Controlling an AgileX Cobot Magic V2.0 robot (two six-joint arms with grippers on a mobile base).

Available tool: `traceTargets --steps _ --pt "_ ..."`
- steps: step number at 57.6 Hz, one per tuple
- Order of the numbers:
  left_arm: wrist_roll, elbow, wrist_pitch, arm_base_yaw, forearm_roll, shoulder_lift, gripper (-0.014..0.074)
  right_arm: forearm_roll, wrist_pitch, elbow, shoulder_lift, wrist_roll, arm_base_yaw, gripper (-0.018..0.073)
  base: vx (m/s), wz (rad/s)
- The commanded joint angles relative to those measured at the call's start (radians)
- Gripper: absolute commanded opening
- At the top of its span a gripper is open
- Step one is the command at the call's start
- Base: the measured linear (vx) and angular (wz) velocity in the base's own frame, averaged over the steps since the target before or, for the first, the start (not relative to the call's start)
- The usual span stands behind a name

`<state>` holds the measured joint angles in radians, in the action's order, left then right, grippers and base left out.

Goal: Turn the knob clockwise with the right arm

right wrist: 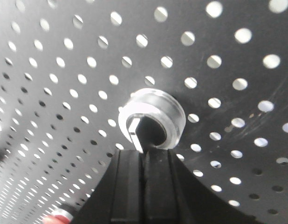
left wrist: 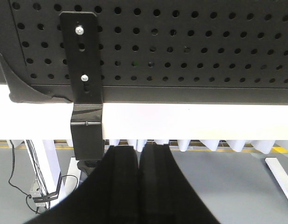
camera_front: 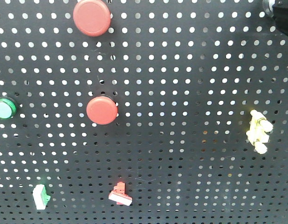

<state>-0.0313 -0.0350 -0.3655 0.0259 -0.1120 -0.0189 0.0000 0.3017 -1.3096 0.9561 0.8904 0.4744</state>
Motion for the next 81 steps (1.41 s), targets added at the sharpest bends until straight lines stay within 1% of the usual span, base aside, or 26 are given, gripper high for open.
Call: traceTargets --steps 1,14,20,28,34,39,43,47,50,53,56,60,63,75,81 --pt "0.007 -0.010 0.073 -0.002 -0.007 -0.010 -0.0006 0.046 -0.265 -0.040 0.011 -0.004 0.002 -0.0009 0.00 0.00" --pt "0.007 -0.010 0.073 -0.002 -0.007 -0.010 -0.0006 0.046 -0.249 -0.040 -0.037 -0.022 0.002 -0.0009 0.00 0.00" --pt "0.007 -0.010 0.073 -0.002 -0.007 -0.010 -0.0006 0.011 -0.219 -0.040 -0.091 -0.088 0.002 -0.0009 0.00 0.00" --pt "0.007 -0.010 0.073 -0.002 -0.007 -0.010 -0.0006 -0.094 -0.133 -0.040 -0.166 -0.197 0.002 -0.0009 0.00 0.00" --pt "0.007 -0.010 0.073 -0.002 -0.007 -0.010 -0.0006 -0.206 -0.064 -0.040 -0.211 -0.241 0.002 -0.0009 0.00 0.00" --pt "0.007 -0.010 0.073 -0.002 -0.007 -0.010 -0.0006 -0.306 0.034 -0.040 -0.253 -0.303 0.002 -0.0009 0.00 0.00" --pt "0.007 -0.010 0.073 -0.002 -0.007 -0.010 -0.0006 -0.387 0.136 -0.039 -0.280 -0.366 0.002 -0.0009 0.00 0.00" --pt "0.007 -0.010 0.073 -0.002 -0.007 -0.010 -0.0006 -0.447 0.270 -0.038 -0.303 -0.474 0.002 -0.0009 0.00 0.00" --pt "0.007 -0.010 0.073 -0.002 -0.007 -0.010 -0.0006 -0.464 0.351 -0.038 -0.312 -0.559 0.002 -0.0009 0.00 0.00" --pt "0.007 -0.010 0.073 -0.002 -0.007 -0.010 -0.0006 -0.472 0.429 -0.038 -0.312 -0.667 0.002 -0.0009 0.00 0.00" --pt "0.007 -0.010 0.073 -0.002 -0.007 -0.010 -0.0006 -0.471 0.470 -0.034 -0.312 -0.761 0.002 -0.0009 0.00 0.00" --pt "0.007 -0.010 0.073 -0.002 -0.007 -0.010 -0.0006 -0.453 0.462 -0.005 -0.312 -0.858 0.002 -0.0009 0.00 0.00" --pt "0.007 -0.010 0.073 -0.002 -0.007 -0.010 -0.0006 -0.447 0.438 0.031 -0.312 -0.890 0.002 -0.0009 0.00 0.00" --pt "0.007 -0.010 0.073 -0.002 -0.007 -0.010 -0.0006 -0.447 0.228 0.165 -0.312 -0.890 0.002 -0.0009 0.00 0.00" --pt "0.007 -0.010 0.073 -0.002 -0.007 -0.010 -0.0006 -0.448 0.191 0.192 -0.312 -0.890 0.002 -0.0009 0.00 0.00"
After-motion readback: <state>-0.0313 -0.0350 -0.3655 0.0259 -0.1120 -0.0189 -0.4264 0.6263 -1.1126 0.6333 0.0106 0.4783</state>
